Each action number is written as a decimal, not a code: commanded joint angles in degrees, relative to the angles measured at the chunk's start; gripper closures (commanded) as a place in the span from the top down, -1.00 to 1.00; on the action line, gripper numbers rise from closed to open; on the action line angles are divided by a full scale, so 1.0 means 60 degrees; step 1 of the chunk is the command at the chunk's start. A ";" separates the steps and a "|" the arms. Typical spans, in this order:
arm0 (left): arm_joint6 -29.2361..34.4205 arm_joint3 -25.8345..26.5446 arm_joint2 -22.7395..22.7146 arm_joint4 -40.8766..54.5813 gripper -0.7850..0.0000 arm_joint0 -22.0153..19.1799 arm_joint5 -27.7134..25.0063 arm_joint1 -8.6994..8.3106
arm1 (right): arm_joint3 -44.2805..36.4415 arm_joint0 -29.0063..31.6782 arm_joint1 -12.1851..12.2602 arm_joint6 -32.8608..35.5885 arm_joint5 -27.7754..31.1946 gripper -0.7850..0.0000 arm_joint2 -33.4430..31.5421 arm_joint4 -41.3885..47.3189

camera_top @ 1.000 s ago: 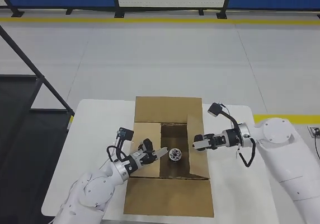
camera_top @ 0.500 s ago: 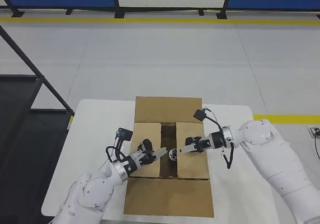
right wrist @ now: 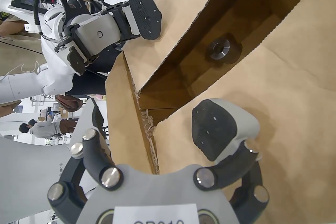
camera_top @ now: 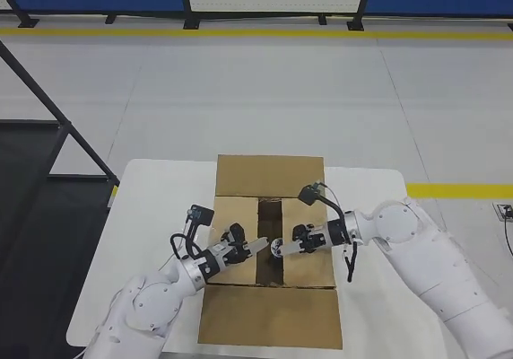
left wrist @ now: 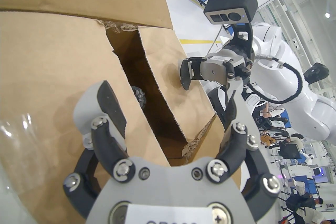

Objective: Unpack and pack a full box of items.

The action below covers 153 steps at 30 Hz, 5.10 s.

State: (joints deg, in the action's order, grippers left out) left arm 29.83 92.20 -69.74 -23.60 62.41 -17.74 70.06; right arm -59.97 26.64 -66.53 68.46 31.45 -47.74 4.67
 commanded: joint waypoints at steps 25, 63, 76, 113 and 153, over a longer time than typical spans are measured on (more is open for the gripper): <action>-0.0261 0.1405 -0.2059 0.2414 1.00 0.0910 -0.2167 -0.0312 | 0.0953 -0.0544 0.0028 -0.0644 0.0666 1.00 -0.1119 0.2454; 0.3985 0.1086 -0.4312 0.4217 1.00 0.3434 -0.3384 -0.1118 | 0.3046 -0.0916 -0.0372 -0.6024 -0.1027 1.00 -0.0911 -0.1212; 0.5639 0.1072 -0.4593 0.4572 1.00 0.4067 -0.3813 -0.1512 | 0.5856 -0.2025 -0.1372 -0.4408 0.0750 1.00 -0.0333 0.0714; 0.5076 0.0912 -0.1956 0.5676 1.00 0.3188 -0.4377 -0.2984 | 0.5185 -0.2479 -0.0889 -0.1411 0.2139 1.00 -0.1368 0.2007; 0.0830 0.1298 -0.0059 0.1945 1.00 0.1238 -0.2704 -0.2518 | 0.3069 -0.1889 -0.0361 0.1265 -0.3219 1.00 -0.1865 0.2748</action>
State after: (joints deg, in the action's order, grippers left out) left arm 35.35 100.27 -70.67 -11.26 70.25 -34.73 54.80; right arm -41.35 15.23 -68.82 74.63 14.45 -58.73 20.51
